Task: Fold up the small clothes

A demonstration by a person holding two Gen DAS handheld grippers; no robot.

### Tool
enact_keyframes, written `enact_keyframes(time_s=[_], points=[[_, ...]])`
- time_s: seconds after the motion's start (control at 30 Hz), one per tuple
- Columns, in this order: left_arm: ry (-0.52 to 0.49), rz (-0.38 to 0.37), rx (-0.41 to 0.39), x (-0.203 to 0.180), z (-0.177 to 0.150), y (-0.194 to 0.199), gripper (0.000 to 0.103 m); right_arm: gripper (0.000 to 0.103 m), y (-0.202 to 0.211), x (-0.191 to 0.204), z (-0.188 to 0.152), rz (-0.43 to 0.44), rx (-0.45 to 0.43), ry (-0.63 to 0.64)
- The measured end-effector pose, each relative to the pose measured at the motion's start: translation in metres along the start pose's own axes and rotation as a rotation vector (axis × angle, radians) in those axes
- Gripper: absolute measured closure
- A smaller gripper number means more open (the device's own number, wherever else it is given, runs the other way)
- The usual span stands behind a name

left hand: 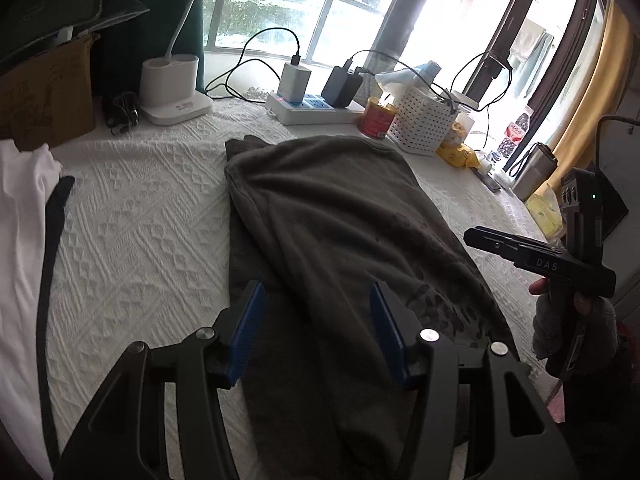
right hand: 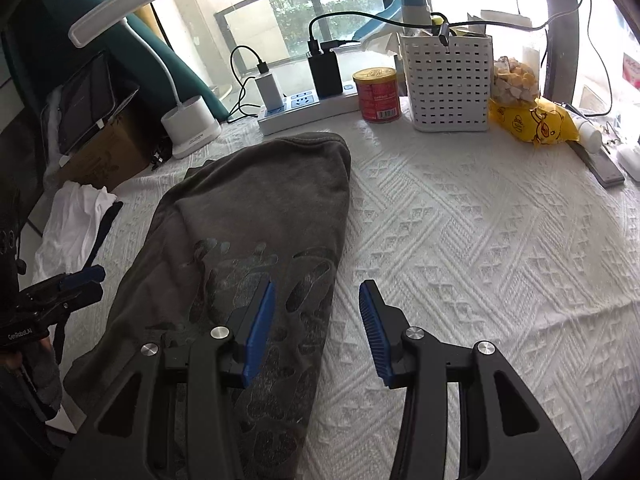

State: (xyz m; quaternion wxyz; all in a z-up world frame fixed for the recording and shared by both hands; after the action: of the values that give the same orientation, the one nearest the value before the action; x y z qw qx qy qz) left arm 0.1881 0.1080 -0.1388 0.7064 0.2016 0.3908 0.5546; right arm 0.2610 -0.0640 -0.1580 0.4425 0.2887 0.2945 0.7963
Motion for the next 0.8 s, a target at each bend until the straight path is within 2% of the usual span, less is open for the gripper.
enact_keyframes(time_s=[0.27,0.4,0.57,0.7,0.73,0.77,0.8], points=[[0.031,-0.074,0.039,-0.024,-0.035,0.013,0.048,0.057,0.02,-0.005,-0.023,-0.001,-0.006,-0.012],[0.024,-0.089,0.072,-0.031,-0.05,0.012,0.048,0.057,0.026,-0.008,-0.034,0.003,-0.004,-0.02],[0.088,-0.096,0.141,-0.023,-0.07,0.005,0.048,0.057,0.032,-0.01,-0.05,0.012,0.002,-0.034],[0.073,-0.113,0.14,-0.031,-0.078,0.01,0.049,0.057,0.034,-0.011,-0.062,0.015,0.011,-0.04],[0.061,-0.119,0.134,-0.034,-0.079,0.012,0.054,0.057,0.034,-0.011,-0.065,0.016,0.013,-0.044],[0.047,-0.117,0.127,-0.037,-0.08,0.014,0.074,0.057,0.034,-0.011,-0.067,0.017,0.016,-0.048],[0.034,-0.108,0.12,-0.037,-0.079,0.017,0.083,0.057,0.035,-0.011,-0.07,0.018,0.017,-0.05]])
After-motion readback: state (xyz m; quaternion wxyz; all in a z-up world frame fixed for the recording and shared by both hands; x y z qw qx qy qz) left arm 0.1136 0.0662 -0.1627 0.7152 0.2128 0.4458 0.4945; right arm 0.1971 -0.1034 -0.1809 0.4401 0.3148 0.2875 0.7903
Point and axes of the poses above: each gripper's, at about its wrist camera, not at the fingertips, and y roughly against the way its jaws point, x to its left, z to its top, the point moved 9 cm from there along -y, roughly the way its jaws point
